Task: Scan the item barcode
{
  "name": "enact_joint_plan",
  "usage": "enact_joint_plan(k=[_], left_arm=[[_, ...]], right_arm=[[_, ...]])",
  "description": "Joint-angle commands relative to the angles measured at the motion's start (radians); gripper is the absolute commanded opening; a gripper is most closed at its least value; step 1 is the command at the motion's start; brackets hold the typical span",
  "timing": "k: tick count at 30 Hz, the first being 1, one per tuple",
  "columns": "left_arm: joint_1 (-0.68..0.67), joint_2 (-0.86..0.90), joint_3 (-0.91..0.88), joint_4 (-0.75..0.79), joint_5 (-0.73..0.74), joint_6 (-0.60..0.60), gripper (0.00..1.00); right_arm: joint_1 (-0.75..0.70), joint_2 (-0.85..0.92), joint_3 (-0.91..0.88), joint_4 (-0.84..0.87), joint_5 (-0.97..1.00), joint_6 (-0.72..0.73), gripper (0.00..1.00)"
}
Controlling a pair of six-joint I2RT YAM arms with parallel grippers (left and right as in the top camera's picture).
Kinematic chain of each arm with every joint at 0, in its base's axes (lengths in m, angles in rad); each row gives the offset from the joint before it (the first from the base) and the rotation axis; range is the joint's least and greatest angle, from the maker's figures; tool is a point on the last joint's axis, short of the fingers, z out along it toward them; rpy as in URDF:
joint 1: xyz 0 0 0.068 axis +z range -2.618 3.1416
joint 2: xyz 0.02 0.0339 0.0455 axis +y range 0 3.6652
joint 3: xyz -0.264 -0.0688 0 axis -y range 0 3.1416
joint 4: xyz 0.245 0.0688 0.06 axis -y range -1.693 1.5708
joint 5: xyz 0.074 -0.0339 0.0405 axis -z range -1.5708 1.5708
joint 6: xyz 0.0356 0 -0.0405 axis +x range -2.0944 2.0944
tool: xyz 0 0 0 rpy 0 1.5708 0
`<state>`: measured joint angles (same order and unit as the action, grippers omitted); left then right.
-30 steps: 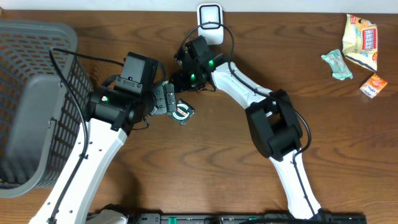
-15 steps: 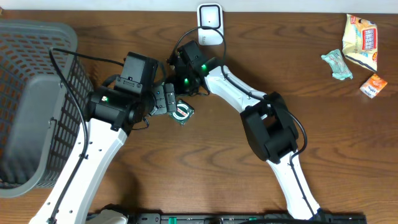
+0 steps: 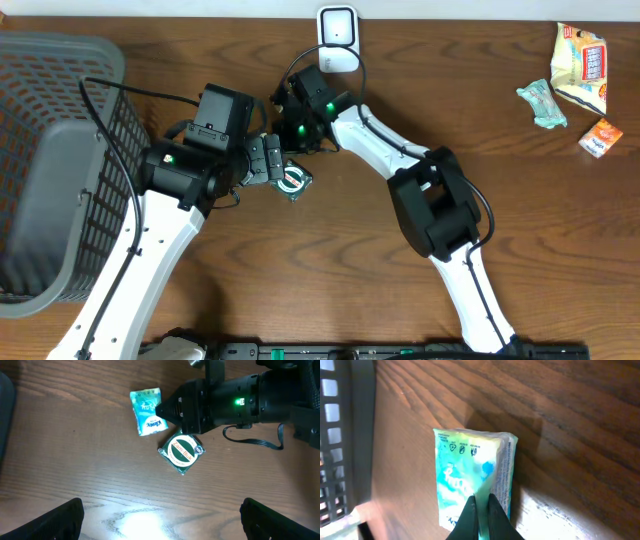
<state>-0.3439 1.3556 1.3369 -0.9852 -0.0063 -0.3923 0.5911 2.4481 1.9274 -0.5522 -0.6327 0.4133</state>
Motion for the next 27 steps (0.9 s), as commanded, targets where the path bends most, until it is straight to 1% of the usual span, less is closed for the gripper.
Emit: enact_joint_plan(k=[1,6,9,10,11,18,20,24,26,27], left_arm=[[0.002,-0.003,0.015,-0.002,-0.01,0.006,0.98],[0.002,-0.003,0.015,-0.002,-0.01,0.006,0.98],[0.001,-0.003,0.015,-0.002,-0.01,0.006,0.98],[0.002,-0.003,0.015,-0.002,-0.01,0.006,0.98],[0.002,-0.003,0.015,-0.002,-0.01,0.006,0.98],[0.001,-0.003,0.015,-0.002,-0.01,0.006,0.98],[0.001,-0.003,0.015,-0.002,-0.01,0.005,0.98],[0.002,-0.003,0.015,-0.002,-0.01,0.006,0.98],[0.001,-0.003,0.015,-0.002,-0.01,0.006,0.98],[0.001,-0.003,0.015,-0.002,-0.01,0.006,0.98]], right_arm=[[-0.026,0.006,-0.009,-0.002,-0.102,-0.016,0.01],[-0.075,-0.037,-0.009,-0.005,-0.252,-0.042,0.01],[-0.115,-0.065,-0.009,-0.005,-0.394,-0.087,0.01],[-0.146,-0.084,-0.009,-0.005,-0.491,-0.122,0.01],[-0.16,-0.089,-0.009,-0.005,-0.527,-0.131,0.01],[-0.288,-0.103,-0.009,-0.005,-0.789,-0.142,0.01],[-0.34,-0.103,-0.009,-0.005,-0.922,-0.158,0.01],[-0.387,-0.103,-0.009,-0.045,-0.929,-0.161,0.01],[-0.394,-0.103,-0.009,-0.06,-0.896,-0.181,0.01],[-0.393,-0.103,-0.009,-0.076,-0.856,-0.19,0.03]])
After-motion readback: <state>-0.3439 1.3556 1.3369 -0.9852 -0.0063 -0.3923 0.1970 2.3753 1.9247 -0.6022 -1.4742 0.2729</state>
